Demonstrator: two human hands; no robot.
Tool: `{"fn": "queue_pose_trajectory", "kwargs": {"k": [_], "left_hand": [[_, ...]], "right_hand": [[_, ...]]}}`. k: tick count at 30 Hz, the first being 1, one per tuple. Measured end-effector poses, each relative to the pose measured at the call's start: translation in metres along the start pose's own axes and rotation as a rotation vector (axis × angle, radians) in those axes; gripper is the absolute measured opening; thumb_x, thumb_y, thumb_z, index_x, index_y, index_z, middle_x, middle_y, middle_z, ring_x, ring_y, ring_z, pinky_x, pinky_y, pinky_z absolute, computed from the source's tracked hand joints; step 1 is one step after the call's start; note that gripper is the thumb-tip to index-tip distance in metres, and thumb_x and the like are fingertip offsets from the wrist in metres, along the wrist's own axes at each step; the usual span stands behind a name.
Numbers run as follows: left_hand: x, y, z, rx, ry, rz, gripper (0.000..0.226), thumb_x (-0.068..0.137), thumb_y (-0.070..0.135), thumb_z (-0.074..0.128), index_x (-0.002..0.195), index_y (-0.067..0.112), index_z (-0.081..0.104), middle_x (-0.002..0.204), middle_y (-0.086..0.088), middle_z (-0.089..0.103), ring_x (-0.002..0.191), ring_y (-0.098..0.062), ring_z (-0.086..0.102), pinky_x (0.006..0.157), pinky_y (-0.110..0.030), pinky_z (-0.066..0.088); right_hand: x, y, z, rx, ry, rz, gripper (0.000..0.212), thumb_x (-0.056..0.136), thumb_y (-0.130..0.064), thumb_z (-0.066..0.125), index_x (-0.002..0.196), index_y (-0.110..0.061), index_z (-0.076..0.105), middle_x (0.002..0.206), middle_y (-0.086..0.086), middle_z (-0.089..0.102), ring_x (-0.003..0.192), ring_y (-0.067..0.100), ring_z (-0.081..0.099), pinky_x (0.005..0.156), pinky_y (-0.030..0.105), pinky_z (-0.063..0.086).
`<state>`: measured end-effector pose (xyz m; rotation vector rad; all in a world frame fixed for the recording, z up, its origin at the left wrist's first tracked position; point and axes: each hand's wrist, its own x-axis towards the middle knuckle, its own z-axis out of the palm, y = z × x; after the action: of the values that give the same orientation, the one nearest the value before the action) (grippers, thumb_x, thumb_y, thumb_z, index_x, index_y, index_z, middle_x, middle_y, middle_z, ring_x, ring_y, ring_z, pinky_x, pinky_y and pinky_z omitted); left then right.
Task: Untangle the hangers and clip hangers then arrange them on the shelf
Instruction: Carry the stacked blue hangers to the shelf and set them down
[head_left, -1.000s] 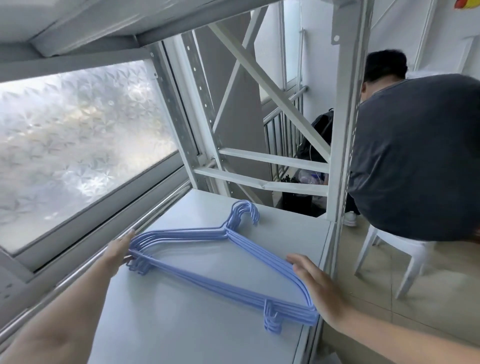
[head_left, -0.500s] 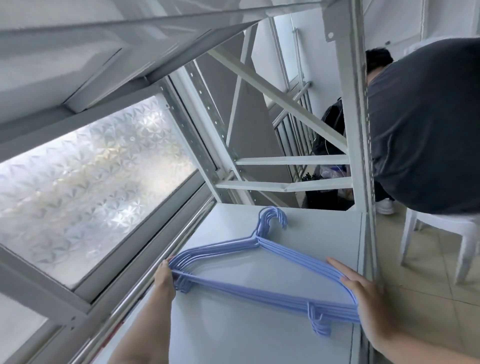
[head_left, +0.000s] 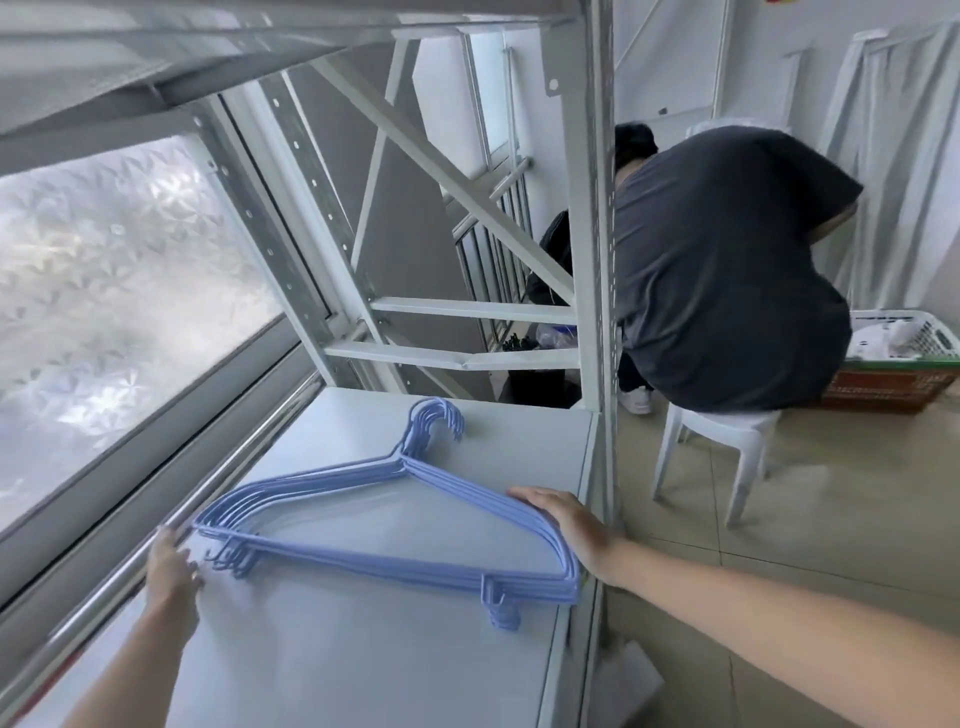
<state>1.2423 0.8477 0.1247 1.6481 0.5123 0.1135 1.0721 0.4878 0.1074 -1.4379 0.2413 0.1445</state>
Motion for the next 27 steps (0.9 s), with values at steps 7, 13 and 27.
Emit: {"fn": "queue_pose_trajectory", "kwargs": {"k": [7,13,27], "left_hand": [[-0.063,-0.015,0.033,0.420,0.103,0.029,0.054,0.099,0.035,0.027,0.142,0.003,0.027,0.146,-0.026,0.034,0.133,-0.042,0.035,0.112,-0.050,0.027],[-0.140,0.017,0.071,1.010,0.132,0.266,0.061,0.096,0.044,0.029,0.149,0.018,0.012,0.158,-0.014,0.006,0.146,-0.030,0.003,0.117,-0.051,0.004],[-0.482,0.015,0.495,1.214,-0.878,1.506,0.055,0.095,0.040,0.035,0.146,0.024,0.024,0.155,-0.002,0.026,0.145,-0.023,0.015,0.118,-0.039,0.012]], "right_hand": [[0.029,-0.032,-0.003,-0.631,-0.070,0.096,0.044,0.100,-0.028,0.031,0.116,0.004,0.057,0.121,0.025,0.058,0.115,0.034,0.053,0.109,0.045,0.031],[0.037,-0.072,-0.016,-1.339,-0.146,-0.168,0.061,0.100,-0.037,0.023,0.150,-0.011,0.002,0.161,0.005,0.002,0.148,0.018,0.001,0.120,0.036,0.007],[-0.174,-0.061,-0.436,-1.251,0.561,0.180,0.058,0.100,-0.034,0.027,0.150,-0.011,0.013,0.160,0.006,0.013,0.147,0.020,0.011,0.119,0.036,0.015]]}}
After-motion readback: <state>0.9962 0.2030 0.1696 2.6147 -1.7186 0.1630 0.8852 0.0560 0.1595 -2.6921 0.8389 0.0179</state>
